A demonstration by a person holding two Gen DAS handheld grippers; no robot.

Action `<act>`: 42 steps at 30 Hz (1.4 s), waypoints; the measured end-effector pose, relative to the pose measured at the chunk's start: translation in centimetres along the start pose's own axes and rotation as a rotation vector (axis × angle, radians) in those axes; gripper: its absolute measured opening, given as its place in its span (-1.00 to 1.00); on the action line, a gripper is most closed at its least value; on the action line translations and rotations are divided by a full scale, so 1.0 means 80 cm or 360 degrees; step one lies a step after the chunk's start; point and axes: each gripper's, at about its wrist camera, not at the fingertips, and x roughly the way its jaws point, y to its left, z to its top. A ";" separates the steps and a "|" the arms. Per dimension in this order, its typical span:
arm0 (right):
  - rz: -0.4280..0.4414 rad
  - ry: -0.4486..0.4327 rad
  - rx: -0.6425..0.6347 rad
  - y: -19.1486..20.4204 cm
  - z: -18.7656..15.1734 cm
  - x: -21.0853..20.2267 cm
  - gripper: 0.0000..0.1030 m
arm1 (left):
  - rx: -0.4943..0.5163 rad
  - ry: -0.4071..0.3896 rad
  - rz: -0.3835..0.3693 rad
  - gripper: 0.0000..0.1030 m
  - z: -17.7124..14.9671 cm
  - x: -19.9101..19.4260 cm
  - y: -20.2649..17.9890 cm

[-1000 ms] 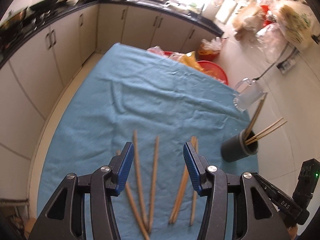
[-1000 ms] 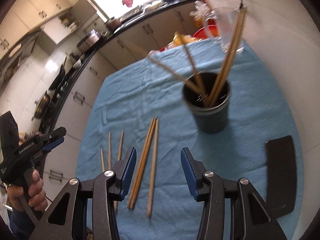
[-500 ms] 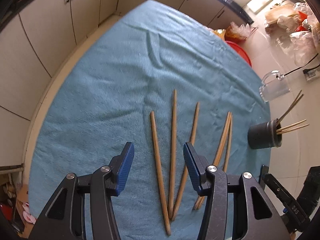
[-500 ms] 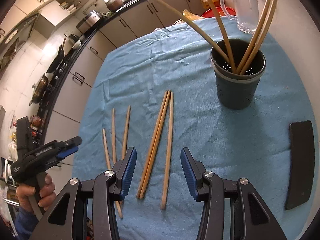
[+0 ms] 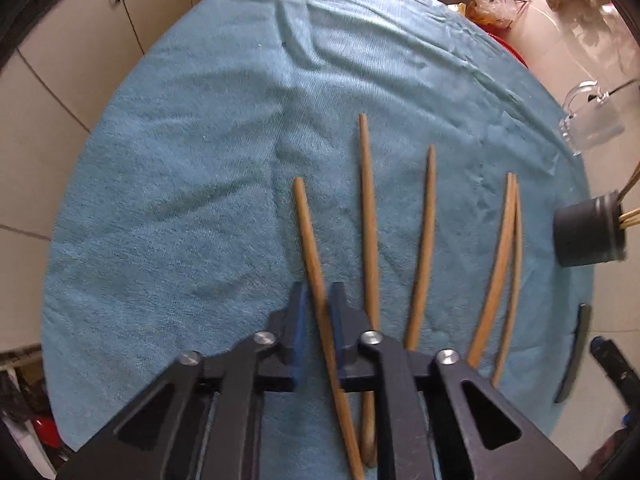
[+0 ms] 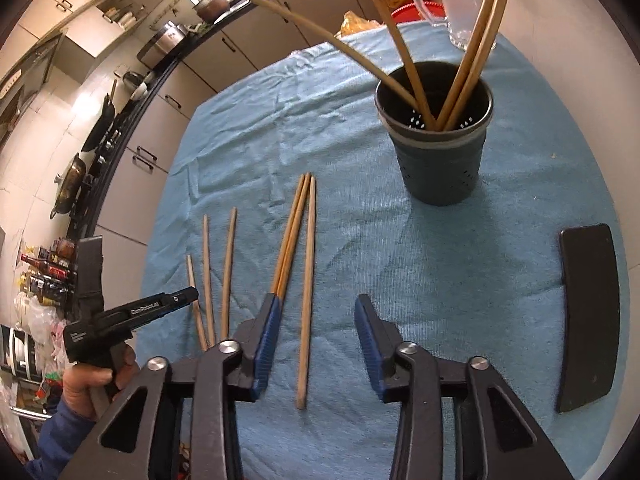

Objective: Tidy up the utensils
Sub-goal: 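Move both tools to the remaining chopsticks and close on one each, then lift the held chopsticks upright and carry both toward the holder cup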

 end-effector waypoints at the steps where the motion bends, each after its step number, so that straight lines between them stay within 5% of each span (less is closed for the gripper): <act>1: -0.0007 0.0016 -0.0008 0.001 0.002 0.003 -0.29 | 0.0012 -0.0007 0.0005 -0.84 -0.001 0.000 -0.001; 10: -0.0091 0.0176 -0.0128 0.033 0.041 0.078 -0.31 | -0.0010 -0.0066 0.0059 -0.86 -0.026 -0.008 0.021; 20: -0.0325 0.0348 -0.0224 0.042 0.082 0.166 -0.60 | -0.0056 -0.0096 0.0068 -0.86 -0.045 -0.017 0.038; 31: -0.0470 0.0358 -0.0408 0.060 0.098 0.180 -0.86 | -0.0083 -0.0196 0.0094 -0.87 -0.053 -0.016 0.032; 36: -0.0441 0.0346 -0.0407 0.059 0.092 0.170 -0.88 | -0.0150 -0.0226 0.0021 -0.87 -0.067 -0.022 0.038; 42: -0.0322 0.0167 -0.0485 0.067 0.073 0.118 -0.88 | -0.0176 -0.0304 -0.0009 -0.88 -0.083 -0.040 0.034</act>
